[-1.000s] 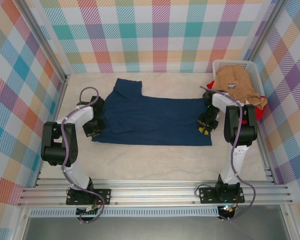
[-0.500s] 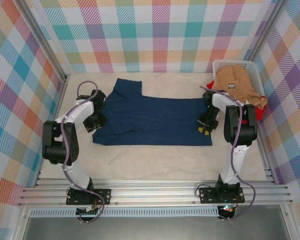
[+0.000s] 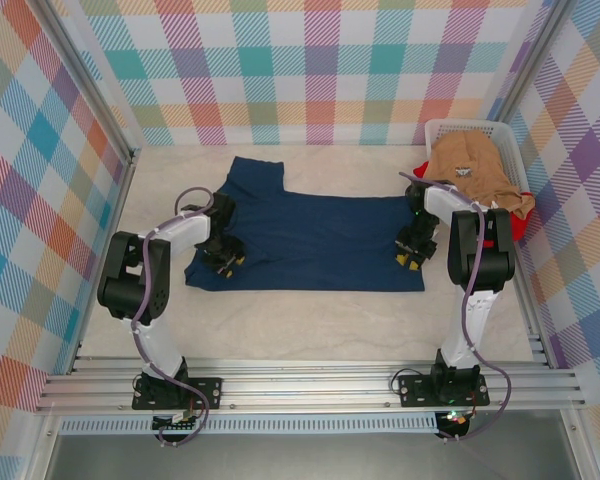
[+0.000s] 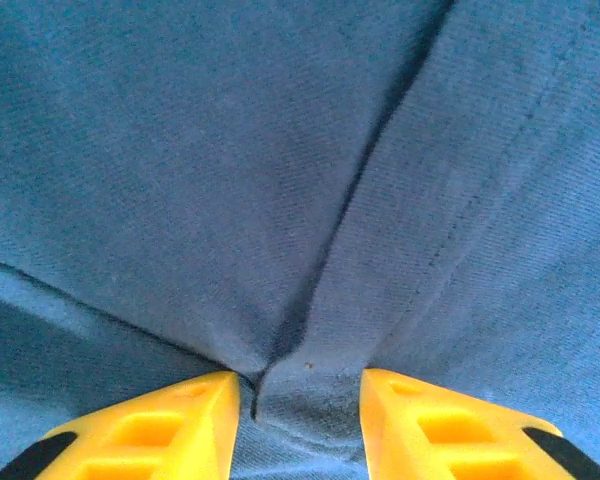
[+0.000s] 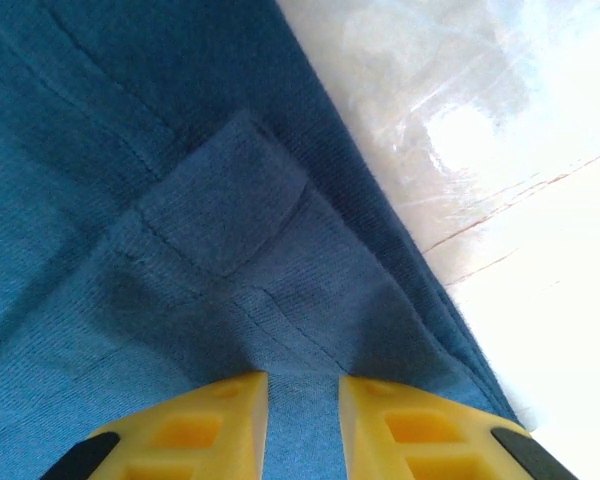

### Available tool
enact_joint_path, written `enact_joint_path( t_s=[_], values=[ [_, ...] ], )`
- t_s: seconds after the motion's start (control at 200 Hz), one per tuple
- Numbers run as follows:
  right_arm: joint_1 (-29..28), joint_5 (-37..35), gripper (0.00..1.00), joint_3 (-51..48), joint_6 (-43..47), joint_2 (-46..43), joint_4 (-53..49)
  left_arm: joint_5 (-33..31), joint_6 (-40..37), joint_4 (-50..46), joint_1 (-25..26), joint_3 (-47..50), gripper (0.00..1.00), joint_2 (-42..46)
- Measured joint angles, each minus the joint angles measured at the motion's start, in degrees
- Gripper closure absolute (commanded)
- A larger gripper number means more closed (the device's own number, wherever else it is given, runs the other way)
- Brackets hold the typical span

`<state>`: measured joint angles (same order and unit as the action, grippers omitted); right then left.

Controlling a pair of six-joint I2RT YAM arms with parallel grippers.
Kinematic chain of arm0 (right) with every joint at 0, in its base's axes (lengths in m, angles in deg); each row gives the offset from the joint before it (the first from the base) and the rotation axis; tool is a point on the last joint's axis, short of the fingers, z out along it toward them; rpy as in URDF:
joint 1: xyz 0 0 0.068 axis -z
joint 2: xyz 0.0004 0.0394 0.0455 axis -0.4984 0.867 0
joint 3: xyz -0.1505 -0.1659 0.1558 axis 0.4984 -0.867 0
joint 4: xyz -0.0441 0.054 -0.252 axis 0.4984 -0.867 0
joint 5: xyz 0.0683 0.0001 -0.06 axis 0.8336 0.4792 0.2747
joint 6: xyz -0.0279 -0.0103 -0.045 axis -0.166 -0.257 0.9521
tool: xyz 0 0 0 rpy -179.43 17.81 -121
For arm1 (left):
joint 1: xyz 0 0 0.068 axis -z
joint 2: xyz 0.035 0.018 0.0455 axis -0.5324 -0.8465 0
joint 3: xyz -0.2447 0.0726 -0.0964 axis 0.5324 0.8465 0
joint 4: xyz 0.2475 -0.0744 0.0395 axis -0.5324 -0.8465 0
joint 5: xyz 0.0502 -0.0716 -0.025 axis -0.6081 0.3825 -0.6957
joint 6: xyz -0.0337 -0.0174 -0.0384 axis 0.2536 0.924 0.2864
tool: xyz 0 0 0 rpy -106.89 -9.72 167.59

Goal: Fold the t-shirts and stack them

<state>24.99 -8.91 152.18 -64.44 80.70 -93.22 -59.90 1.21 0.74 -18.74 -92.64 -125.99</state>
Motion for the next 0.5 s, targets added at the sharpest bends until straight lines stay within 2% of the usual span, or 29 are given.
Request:
enact_joint_path(
  t_s=[0.125, 0.25, 0.35, 0.5],
  values=[
    [0.0, 0.02, 0.73, -0.02, 0.0, 0.0, 0.0, -0.13, 0.61, 0.46, 0.0, 0.0, 0.79, 0.04],
    [0.0, 0.0, 0.73, -0.07, 0.0, 0.0, 0.04, -0.52, 0.52, 0.04, 0.0, -1.01, 0.83, 0.0],
    [-0.04, 0.02, 0.72, -0.13, 0.0, 0.0, 0.15, -1.25, -0.2, -0.52, 0.07, -3.69, 0.84, -0.13],
    [-0.13, 0.09, 0.71, -0.2, 0.0, 0.0, 0.2, -1.77, -1.57, -3.06, 0.39, -8.04, 0.77, -1.31]
  ],
)
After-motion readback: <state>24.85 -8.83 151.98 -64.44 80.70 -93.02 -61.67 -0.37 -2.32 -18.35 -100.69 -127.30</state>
